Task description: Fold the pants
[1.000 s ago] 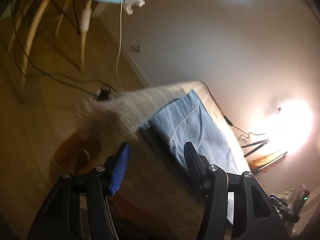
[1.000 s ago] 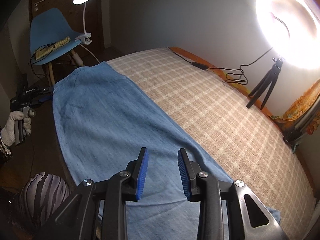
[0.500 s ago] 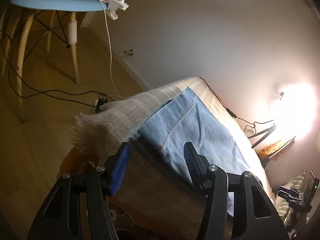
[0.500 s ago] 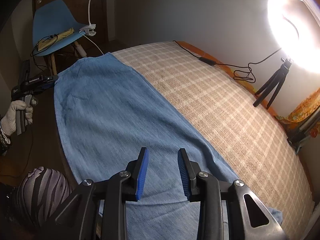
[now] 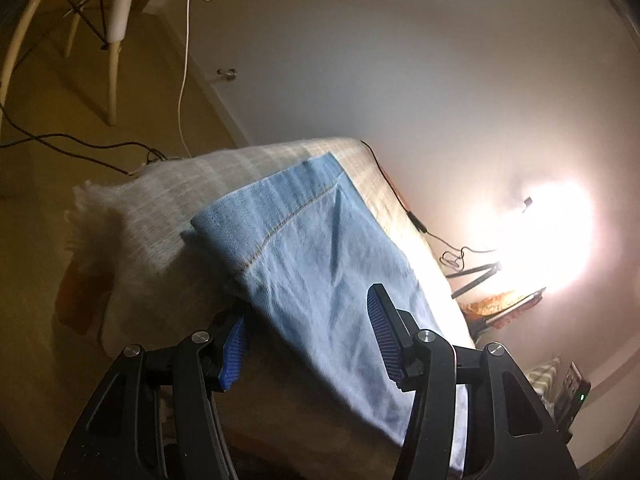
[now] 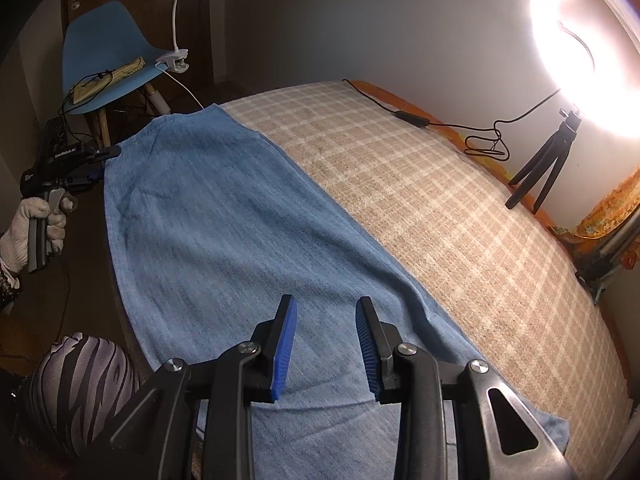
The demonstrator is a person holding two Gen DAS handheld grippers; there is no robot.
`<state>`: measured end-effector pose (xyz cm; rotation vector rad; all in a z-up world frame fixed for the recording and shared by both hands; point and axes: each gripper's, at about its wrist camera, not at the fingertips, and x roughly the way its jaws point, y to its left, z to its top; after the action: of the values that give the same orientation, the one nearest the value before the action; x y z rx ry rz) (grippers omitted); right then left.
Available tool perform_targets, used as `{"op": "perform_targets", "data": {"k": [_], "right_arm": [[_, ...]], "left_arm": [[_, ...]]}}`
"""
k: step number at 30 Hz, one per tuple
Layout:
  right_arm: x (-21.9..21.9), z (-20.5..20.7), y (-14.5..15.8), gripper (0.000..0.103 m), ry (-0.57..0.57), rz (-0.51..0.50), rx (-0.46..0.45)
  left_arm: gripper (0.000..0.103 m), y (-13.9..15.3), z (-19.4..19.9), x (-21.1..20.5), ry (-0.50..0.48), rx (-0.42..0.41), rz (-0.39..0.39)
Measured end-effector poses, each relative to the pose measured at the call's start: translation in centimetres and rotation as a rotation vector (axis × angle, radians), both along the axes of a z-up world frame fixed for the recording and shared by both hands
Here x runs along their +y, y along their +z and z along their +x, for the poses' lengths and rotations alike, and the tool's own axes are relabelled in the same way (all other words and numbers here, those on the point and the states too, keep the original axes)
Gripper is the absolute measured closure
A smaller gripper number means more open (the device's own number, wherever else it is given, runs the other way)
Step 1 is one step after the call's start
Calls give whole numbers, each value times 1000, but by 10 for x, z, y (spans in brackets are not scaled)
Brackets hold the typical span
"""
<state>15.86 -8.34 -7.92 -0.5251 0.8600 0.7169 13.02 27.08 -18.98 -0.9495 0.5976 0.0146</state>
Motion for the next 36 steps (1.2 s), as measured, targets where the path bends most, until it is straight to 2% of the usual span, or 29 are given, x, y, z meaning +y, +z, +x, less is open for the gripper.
{"op": "perform_targets", "data": {"k": [3, 5, 7, 9, 10, 11, 13, 15, 18, 23, 26, 31, 36], "right_arm": [[3, -2, 2, 71, 13, 2, -4], [4, -3, 3, 71, 17, 6, -1], [5, -2, 2, 70, 16, 8, 8], [6, 1, 1, 67, 7, 12, 23], [8, 2, 1, 63, 2, 16, 41], [9, 3, 0, 54, 0, 20, 55], [14, 4, 1, 43, -1, 31, 83], [20, 5, 4, 39, 2, 42, 93], [30, 13, 10, 38, -3, 92, 137], [43, 36, 16, 39, -45, 195, 223], [51, 50, 14, 39, -65, 252, 277], [70, 66, 3, 39, -59, 289, 342], [90, 86, -19, 38, -67, 348, 455]], "left_arm": [[50, 0, 6, 8, 44, -2, -31], [50, 1, 12, 12, 66, 9, -11], [56, 0, 17, 13, 88, 13, 0], [69, 0, 23, 15, 90, 11, 8], [73, 0, 25, 15, 91, 16, 21], [86, 1, 28, 15, 86, 16, 35], [89, 5, 30, 13, 74, 4, 58], [90, 14, 33, 6, 48, -15, 105], [91, 39, 38, -21, -43, -56, 260], [91, 62, 49, -65, -186, -94, 423], [92, 63, 55, -90, -273, -99, 489], [92, 56, 56, -127, -402, -99, 549], [92, 53, 54, -149, -467, -110, 572]]}}
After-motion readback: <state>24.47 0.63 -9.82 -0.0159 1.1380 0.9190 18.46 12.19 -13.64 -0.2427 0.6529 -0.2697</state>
